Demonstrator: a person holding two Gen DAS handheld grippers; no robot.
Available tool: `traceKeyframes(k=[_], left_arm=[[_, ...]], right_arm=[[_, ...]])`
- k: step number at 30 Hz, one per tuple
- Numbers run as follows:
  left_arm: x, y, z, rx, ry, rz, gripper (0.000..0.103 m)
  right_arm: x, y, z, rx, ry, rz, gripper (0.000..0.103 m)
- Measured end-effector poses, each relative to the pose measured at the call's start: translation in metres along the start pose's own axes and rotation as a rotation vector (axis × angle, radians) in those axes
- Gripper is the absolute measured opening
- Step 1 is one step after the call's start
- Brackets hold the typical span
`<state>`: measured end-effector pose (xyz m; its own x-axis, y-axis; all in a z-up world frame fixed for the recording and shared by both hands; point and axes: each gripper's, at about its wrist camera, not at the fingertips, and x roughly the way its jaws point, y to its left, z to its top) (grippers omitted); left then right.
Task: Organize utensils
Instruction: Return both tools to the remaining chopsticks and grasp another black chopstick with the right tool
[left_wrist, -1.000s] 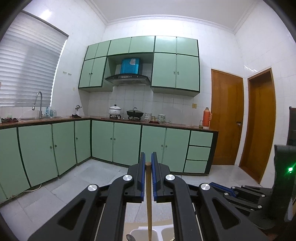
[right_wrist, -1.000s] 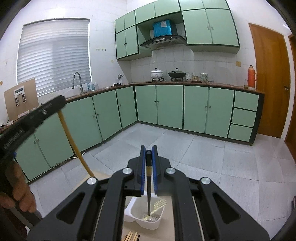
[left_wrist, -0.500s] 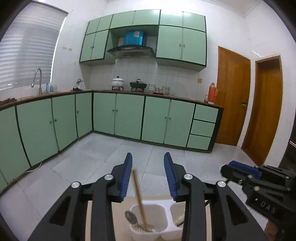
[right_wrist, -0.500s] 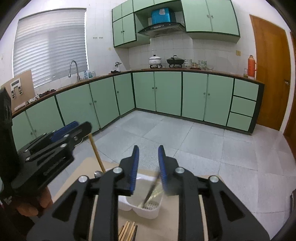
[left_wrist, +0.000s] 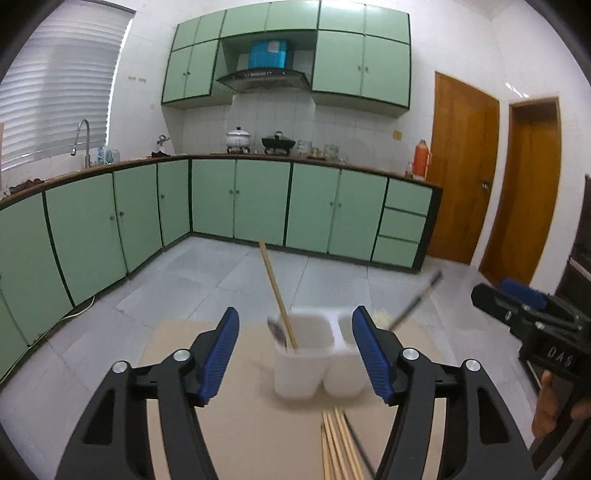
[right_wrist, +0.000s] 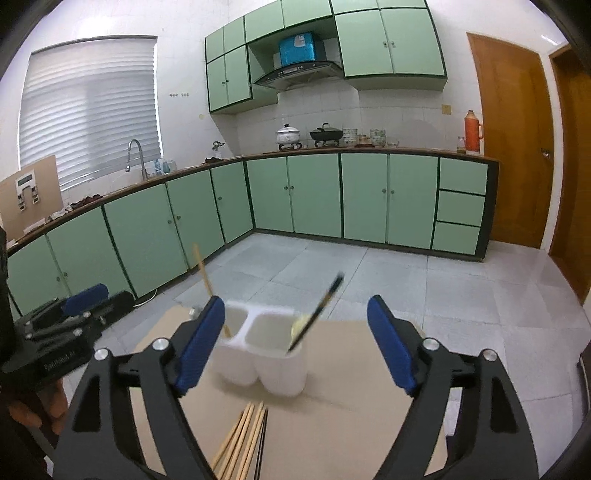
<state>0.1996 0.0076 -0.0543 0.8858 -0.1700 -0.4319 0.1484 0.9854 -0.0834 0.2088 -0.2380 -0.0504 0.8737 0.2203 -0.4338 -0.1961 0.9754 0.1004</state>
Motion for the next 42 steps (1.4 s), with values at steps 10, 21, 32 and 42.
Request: traceKeyframes(k=[10,21,32,42], left_arm=[[-0.015,-0.003,-0.076,-0.038,0.087,0.001,0.071],[-0.029,-0.005,-0.138,-0.005,0.158,0.040,0.076],[-0.039,-0.011,-0.171,0.039,0.219,0.056,0.076],[-0.047,-0.017,-0.191,0.032,0.197,0.055,0.076]], right_arm=[[-0.031,0.013,-0.077,-0.022,0.049,-0.055,0.087],[-0.042,0.015,-0.147,0.020,0.127,-0.080,0.087],[-0.051,0.026,-0.199,-0.004,0.231,-0.050,0.072],[-0.055,0.034,-0.224,0.028,0.204,-0.062,0.056]])
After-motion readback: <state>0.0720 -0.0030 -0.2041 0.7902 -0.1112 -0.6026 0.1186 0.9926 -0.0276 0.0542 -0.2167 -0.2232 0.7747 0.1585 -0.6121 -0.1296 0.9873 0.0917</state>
